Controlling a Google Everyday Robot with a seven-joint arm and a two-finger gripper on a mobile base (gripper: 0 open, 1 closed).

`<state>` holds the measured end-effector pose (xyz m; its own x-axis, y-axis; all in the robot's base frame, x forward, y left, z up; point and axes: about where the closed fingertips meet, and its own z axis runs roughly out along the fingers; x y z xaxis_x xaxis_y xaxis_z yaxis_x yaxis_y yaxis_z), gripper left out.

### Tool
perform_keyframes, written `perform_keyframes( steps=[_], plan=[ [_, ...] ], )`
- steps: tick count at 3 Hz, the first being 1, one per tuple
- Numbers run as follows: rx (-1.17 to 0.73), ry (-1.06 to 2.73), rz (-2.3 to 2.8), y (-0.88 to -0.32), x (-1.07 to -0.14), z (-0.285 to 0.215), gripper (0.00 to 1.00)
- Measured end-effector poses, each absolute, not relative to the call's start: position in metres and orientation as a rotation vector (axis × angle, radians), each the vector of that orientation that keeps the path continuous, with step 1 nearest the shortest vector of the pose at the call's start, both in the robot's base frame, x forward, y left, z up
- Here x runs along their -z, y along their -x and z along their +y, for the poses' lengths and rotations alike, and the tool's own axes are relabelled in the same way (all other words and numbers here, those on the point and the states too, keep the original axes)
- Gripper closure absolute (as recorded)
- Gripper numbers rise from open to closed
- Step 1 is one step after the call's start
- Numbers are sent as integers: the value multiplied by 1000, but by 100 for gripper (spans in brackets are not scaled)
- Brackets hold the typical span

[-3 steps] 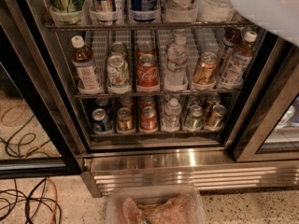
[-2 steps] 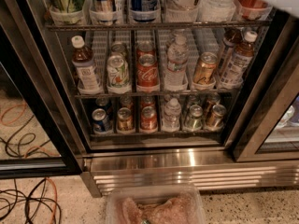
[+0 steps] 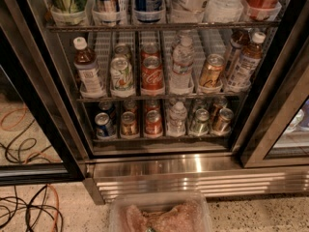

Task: Pick 7up can from top shelf of fridge

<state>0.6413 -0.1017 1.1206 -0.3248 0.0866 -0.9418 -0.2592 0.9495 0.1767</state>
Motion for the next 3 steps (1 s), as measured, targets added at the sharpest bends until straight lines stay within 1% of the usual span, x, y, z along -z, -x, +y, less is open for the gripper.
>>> perform_keyframes(
  steps=[1, 3],
  plan=[
    [-401, 142, 1939, -612, -1106, -88, 100],
    [-579, 142, 2169, -532, -1066, -58, 100]
  ],
)
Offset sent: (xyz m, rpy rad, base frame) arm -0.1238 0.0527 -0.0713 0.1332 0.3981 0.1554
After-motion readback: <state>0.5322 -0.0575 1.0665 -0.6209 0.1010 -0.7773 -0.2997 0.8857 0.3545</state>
